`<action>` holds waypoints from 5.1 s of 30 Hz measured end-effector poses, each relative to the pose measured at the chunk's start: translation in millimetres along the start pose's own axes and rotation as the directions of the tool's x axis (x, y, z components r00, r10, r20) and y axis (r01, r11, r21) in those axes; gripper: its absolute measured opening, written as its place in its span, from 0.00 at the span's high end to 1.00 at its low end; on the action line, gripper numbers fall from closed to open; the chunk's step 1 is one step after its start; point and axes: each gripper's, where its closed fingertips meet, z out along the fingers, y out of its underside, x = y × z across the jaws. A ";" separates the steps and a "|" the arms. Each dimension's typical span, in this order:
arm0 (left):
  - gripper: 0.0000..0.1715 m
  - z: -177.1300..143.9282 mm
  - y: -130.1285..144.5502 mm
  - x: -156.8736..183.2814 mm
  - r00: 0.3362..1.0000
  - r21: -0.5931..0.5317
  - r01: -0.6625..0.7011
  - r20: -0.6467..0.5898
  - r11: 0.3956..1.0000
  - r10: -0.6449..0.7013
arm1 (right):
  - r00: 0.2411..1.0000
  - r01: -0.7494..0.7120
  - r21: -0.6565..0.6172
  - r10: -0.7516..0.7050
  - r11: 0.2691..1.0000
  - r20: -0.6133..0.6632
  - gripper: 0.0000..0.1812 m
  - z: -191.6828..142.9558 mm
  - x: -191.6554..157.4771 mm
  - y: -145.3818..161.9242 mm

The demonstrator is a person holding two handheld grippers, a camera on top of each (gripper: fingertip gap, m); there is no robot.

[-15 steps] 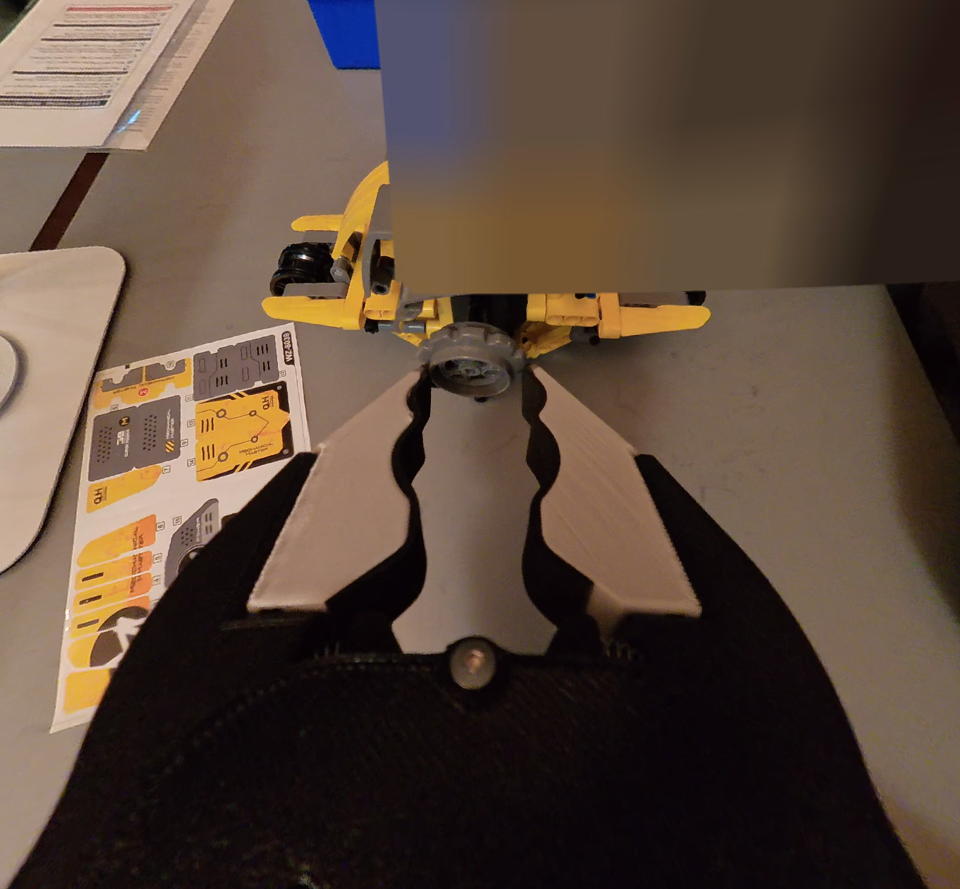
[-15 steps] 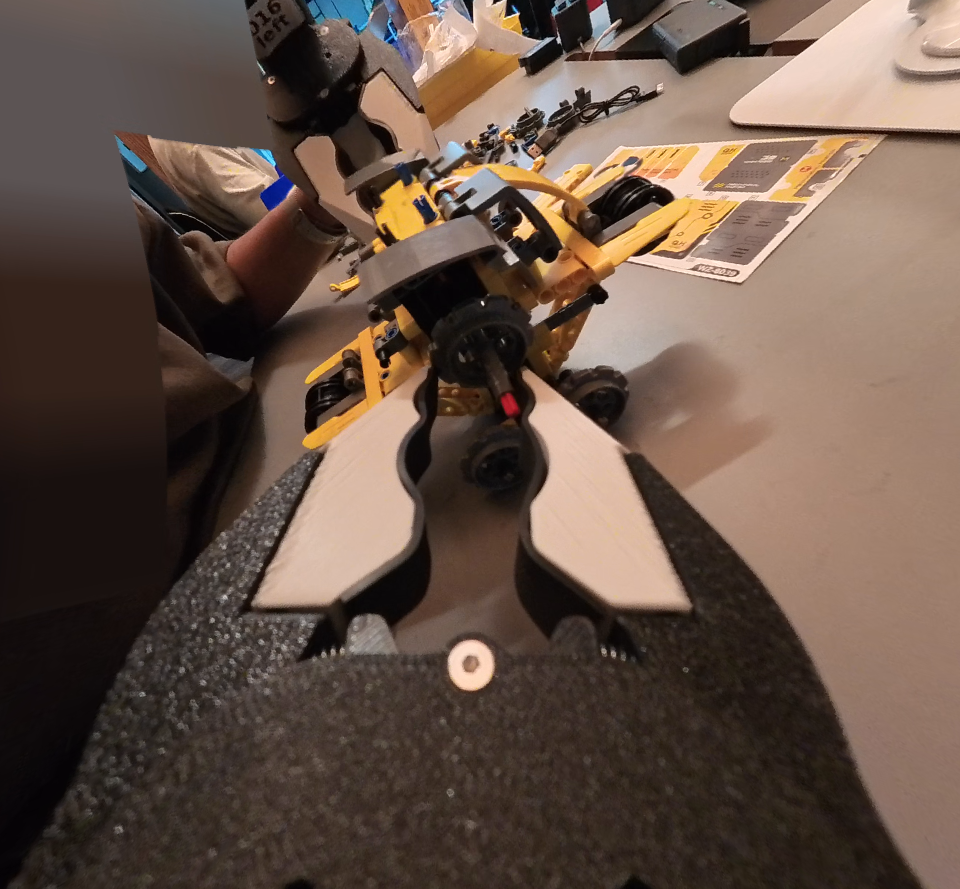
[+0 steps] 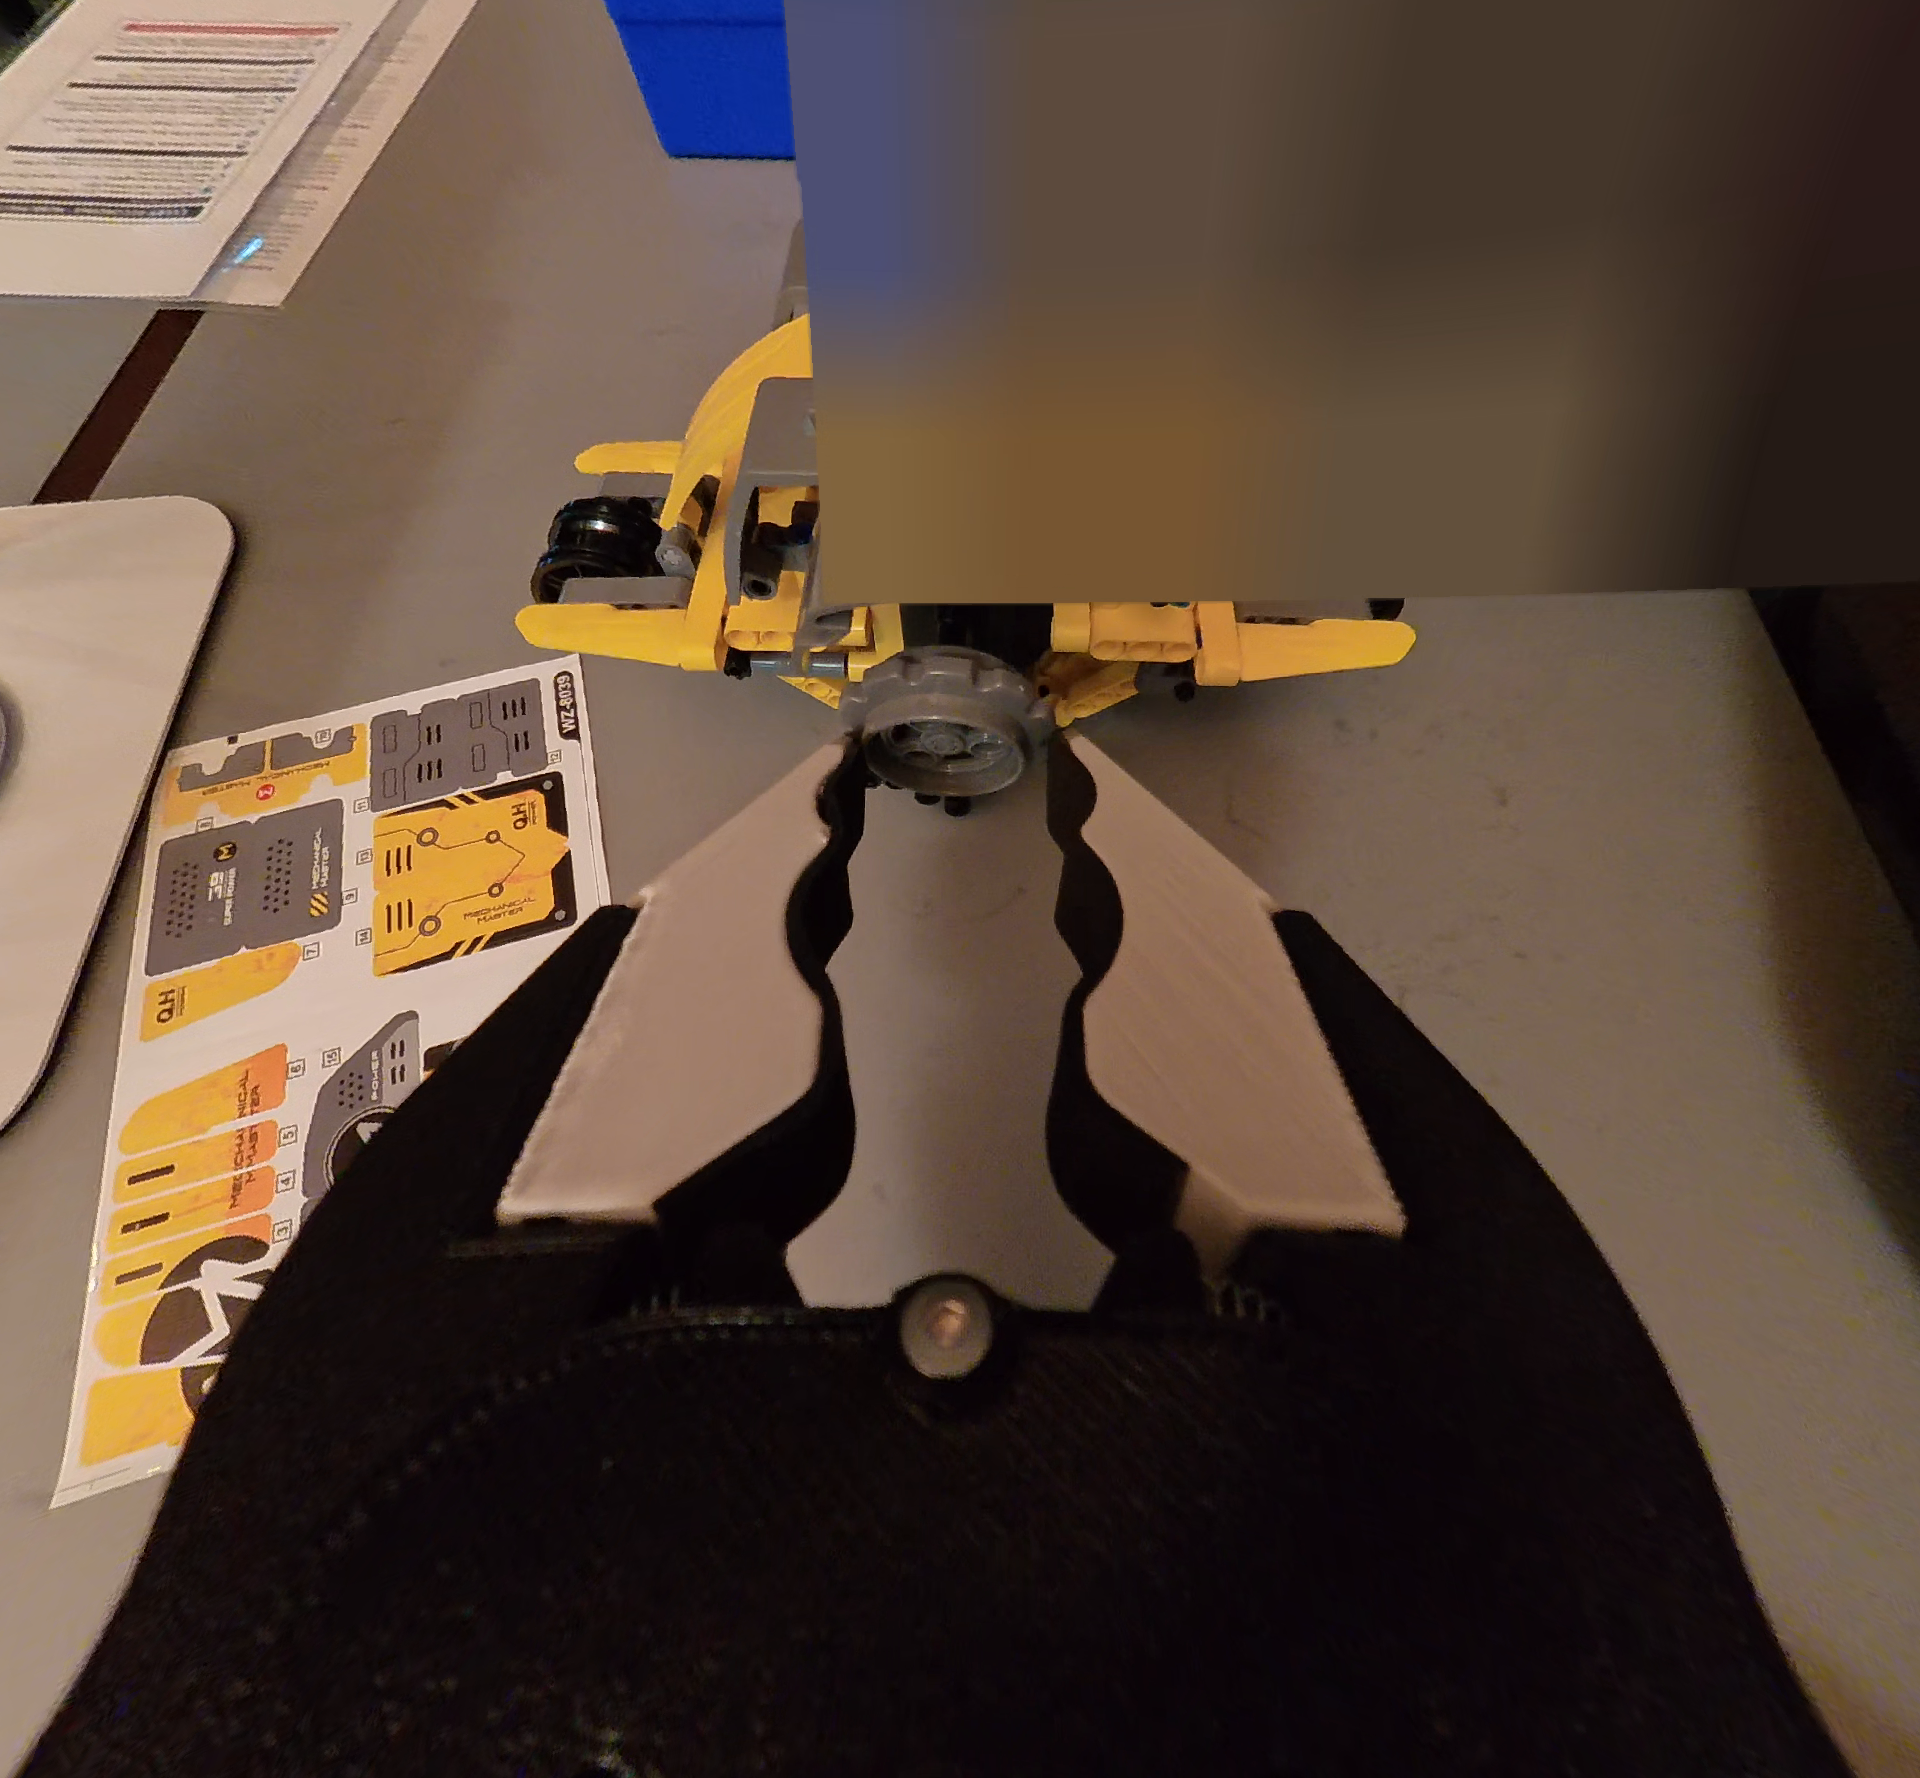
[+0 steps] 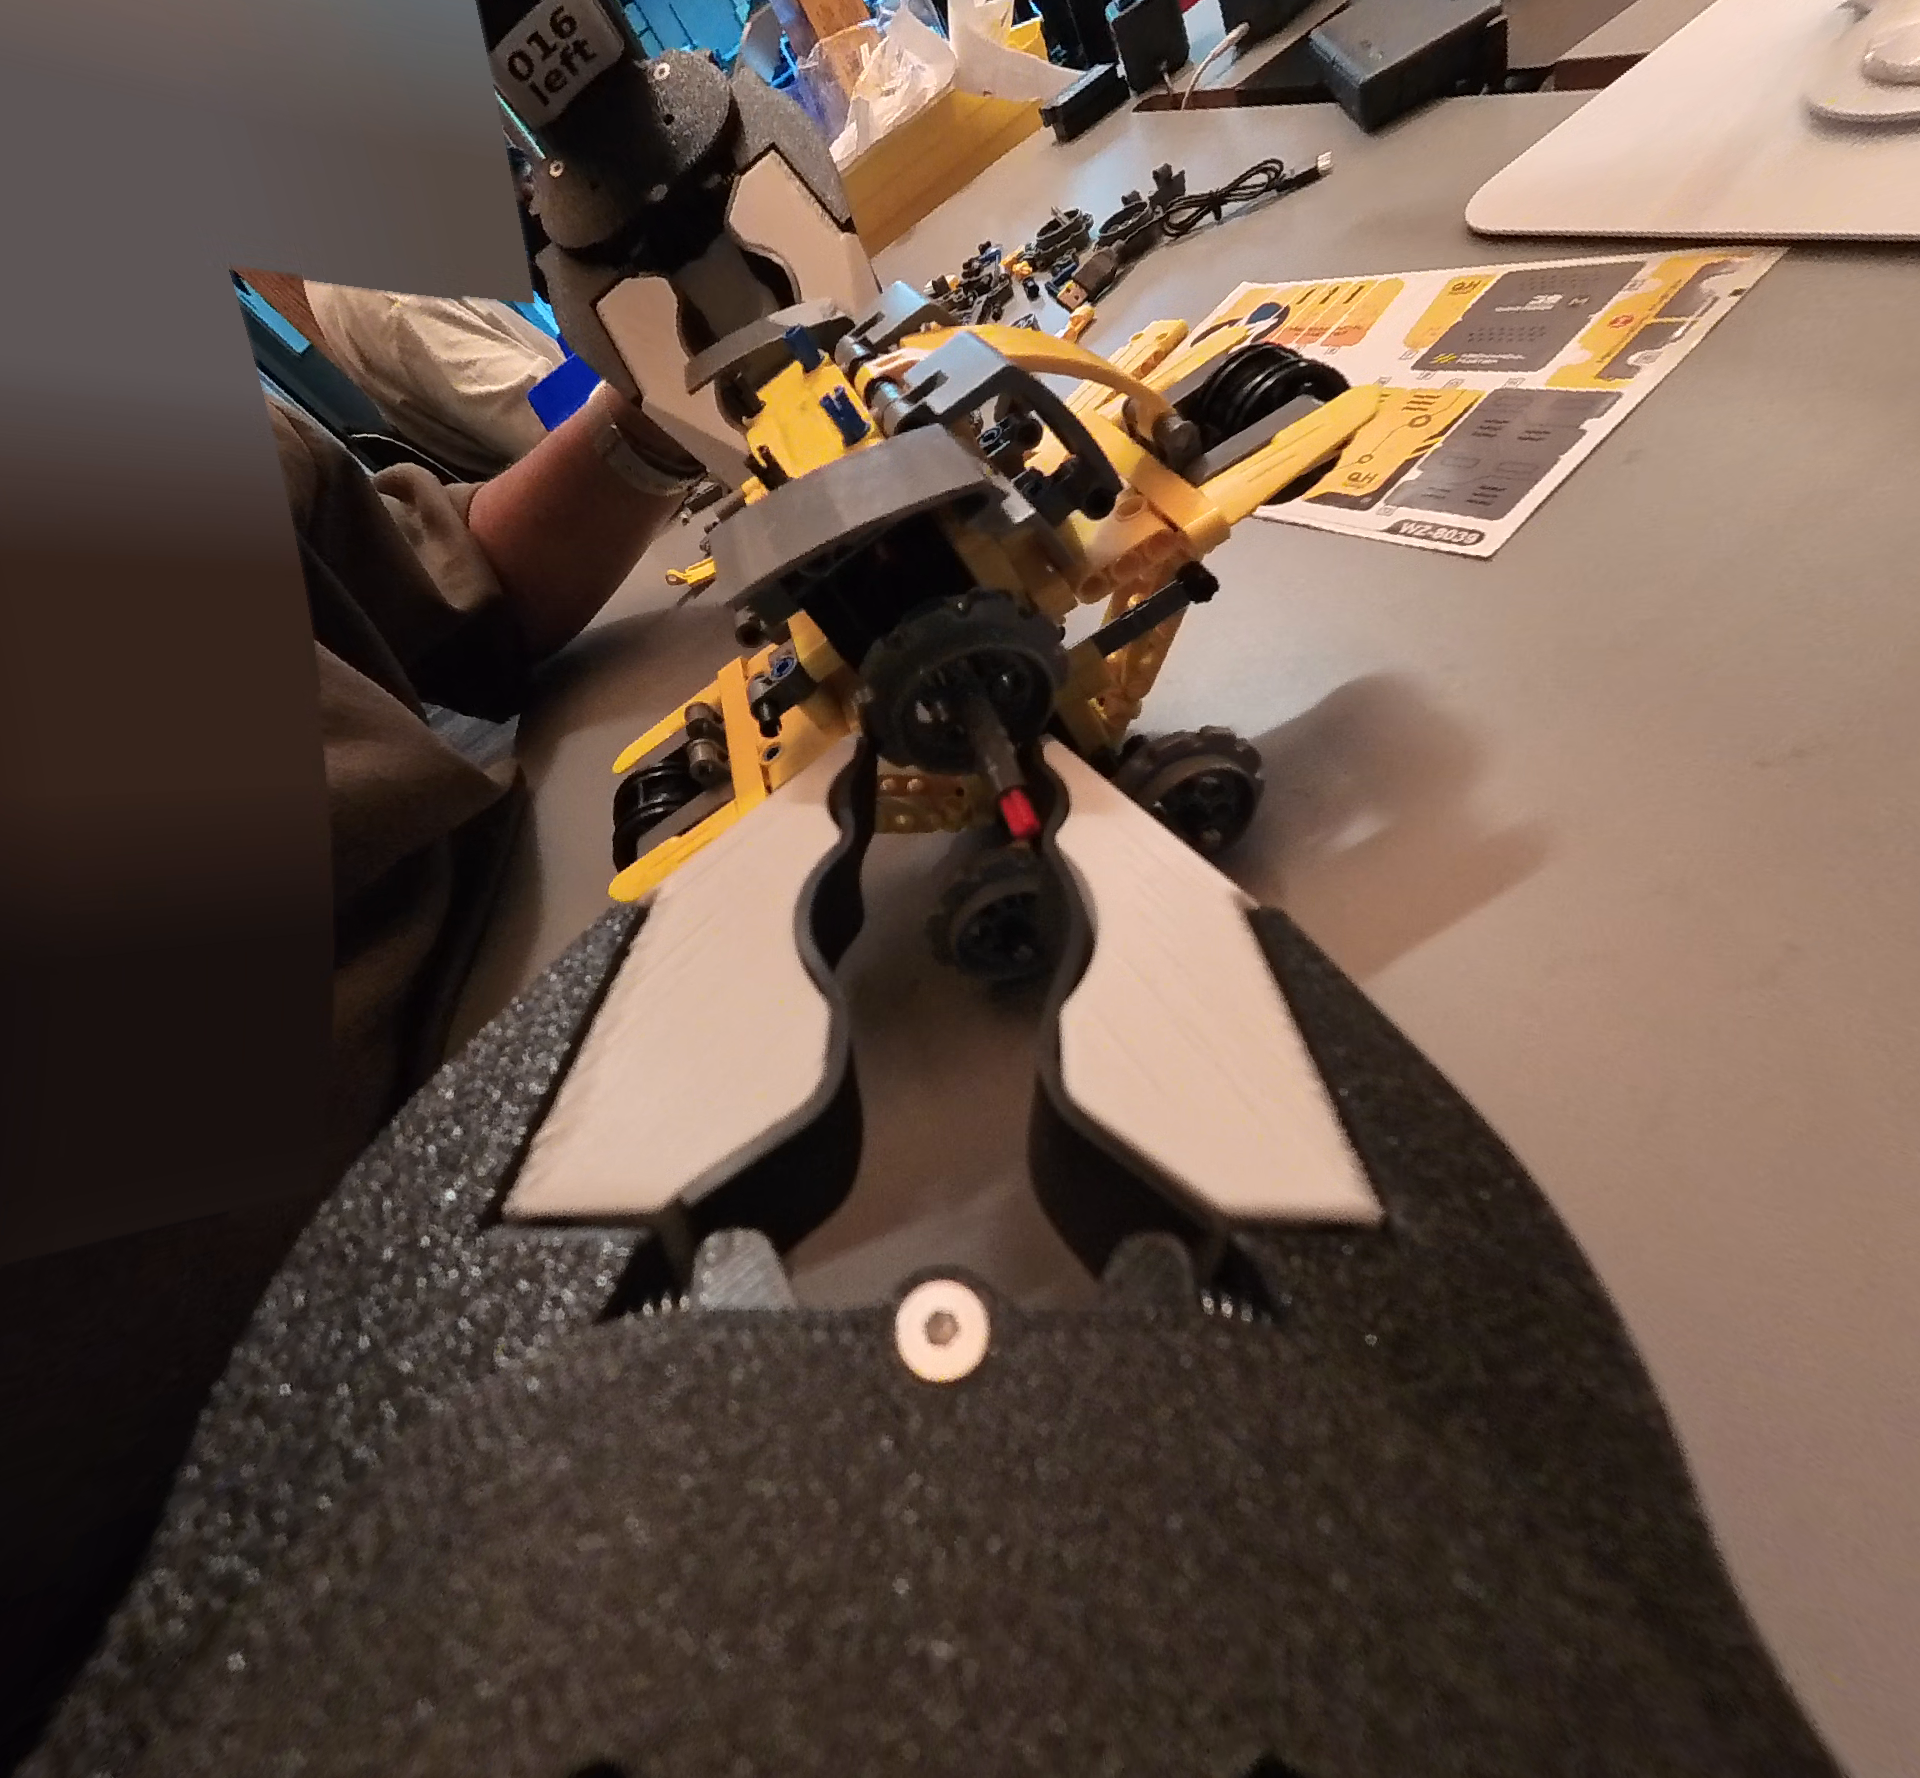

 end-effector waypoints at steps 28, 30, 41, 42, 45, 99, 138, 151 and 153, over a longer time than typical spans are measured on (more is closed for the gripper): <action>0.81 3.2 -0.5 5.0 0.999 0.004 0.015 0.040 1.000 -0.015 | 1.000 0.000 -0.004 0.000 1.000 0.017 0.85 4.1 -3.4 1.9; 0.80 2.2 1.3 6.0 0.998 0.004 0.029 0.061 1.000 -0.029 | 1.000 0.004 0.010 -0.004 1.000 0.008 0.85 4.9 -2.9 0.2; 0.83 3.7 -3.3 23.3 0.970 0.078 0.090 0.220 0.993 -0.105 | 0.996 -0.011 0.089 0.019 0.996 -0.084 0.73 -6.6 13.7 -7.1; 0.83 4.1 -5.3 27.3 0.969 0.092 0.098 0.216 0.991 -0.116 | 0.995 -0.004 0.111 0.015 0.994 -0.099 0.72 -10.2 14.4 -10.0; 0.83 7.4 -9.3 41.1 0.965 0.135 0.123 0.217 0.983 -0.151 | 0.983 0.049 0.142 -0.022 0.989 -0.182 0.68 -19.0 19.8 -17.4; 0.89 -18.1 107.0 46.2 0.840 -0.097 0.439 0.396 0.893 -0.370 | 0.828 0.326 0.174 -0.192 0.929 -0.527 0.55 -61.6 38.9 -46.4; 0.97 30.4 -7.2 83.8 0.962 0.176 0.202 0.149 0.963 -0.229 | 0.988 0.022 -0.012 -0.023 1.000 -0.153 0.62 -24.3 -1.8 2.5; 0.98 2.3 -22.7 89.4 0.980 0.375 0.124 0.100 0.919 -0.173 | 0.996 0.004 -0.070 -0.010 0.998 -0.090 0.62 -12.1 -12.7 13.7; 0.98 1.6 -22.2 88.0 0.978 0.382 0.138 0.091 0.914 -0.186 | 0.996 0.005 -0.075 -0.012 0.997 -0.086 0.62 -11.7 -14.1 14.1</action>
